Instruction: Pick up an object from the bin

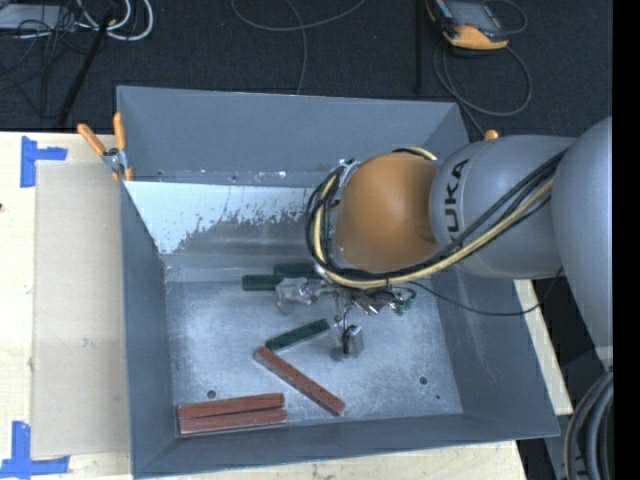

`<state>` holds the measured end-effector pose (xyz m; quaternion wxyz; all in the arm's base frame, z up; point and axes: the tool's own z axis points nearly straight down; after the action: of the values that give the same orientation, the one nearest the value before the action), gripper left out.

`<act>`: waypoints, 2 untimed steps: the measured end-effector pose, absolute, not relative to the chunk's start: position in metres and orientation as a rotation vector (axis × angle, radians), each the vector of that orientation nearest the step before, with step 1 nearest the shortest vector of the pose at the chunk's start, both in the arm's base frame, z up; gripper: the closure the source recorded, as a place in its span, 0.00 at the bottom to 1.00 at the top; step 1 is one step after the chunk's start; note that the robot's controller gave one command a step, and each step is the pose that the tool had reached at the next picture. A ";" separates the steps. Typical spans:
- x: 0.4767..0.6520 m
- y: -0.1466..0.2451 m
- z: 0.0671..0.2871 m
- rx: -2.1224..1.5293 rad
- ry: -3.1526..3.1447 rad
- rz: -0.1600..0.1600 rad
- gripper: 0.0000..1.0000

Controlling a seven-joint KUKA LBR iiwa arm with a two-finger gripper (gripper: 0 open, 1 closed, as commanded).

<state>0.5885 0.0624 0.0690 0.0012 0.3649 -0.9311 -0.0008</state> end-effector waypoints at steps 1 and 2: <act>0.589 0.063 0.070 1.141 -2.926 -0.004 1.00; 0.589 0.063 0.069 1.139 -2.926 -0.004 0.00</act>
Offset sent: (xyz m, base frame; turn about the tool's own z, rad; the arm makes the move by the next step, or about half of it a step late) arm 0.0000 0.0000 0.0000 0.0000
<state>0.5885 0.0627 0.0692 0.0007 0.3629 -0.9318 -0.0014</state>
